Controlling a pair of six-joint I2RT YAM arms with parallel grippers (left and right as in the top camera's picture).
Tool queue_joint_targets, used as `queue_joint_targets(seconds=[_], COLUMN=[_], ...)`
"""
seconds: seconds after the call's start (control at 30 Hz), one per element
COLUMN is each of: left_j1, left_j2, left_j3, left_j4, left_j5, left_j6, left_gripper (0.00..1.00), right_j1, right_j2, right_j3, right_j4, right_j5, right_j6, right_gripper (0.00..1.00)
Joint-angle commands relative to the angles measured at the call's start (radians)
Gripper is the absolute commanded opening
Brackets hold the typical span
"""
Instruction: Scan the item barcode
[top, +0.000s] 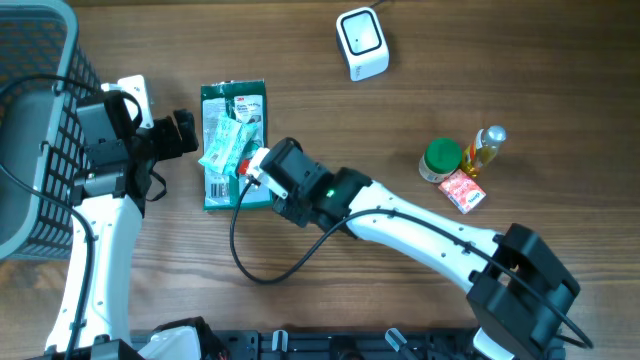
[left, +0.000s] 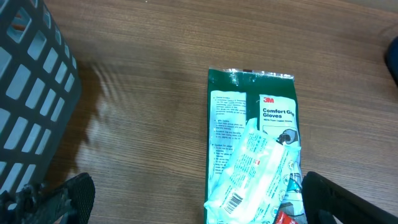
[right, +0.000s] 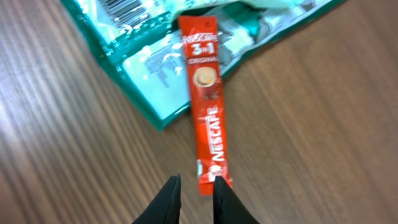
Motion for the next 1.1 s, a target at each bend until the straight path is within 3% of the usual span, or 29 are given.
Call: queue_joint_targets(seconds=[0.0, 0.2, 0.37, 1.07], left_j1=[0.005, 0.005, 0.005, 0.005], left_j2=[0.003, 0.003, 0.003, 0.003], left_j3=[0.008, 0.008, 0.008, 0.008], left_j4=[0.002, 0.002, 0.002, 0.002], left_j5=[0.004, 0.004, 0.004, 0.004], left_j6=[0.008, 0.008, 0.008, 0.008], left_gripper=[1.0, 1.0, 1.0, 1.0], right_j1=[-0.082, -0.165, -0.164, -0.164], right_j2=[0.024, 0.09, 0.141, 0.216], right_j3=[-0.001, -0.001, -0.001, -0.001], right_j4=[0.006, 0.014, 0.035, 0.109], right_j5=[-0.168, -0.322, -0.331, -0.29], right_j6=[0.0, -0.056, -0.053, -0.084], right_gripper=[0.2, 0.2, 0.16, 0.33])
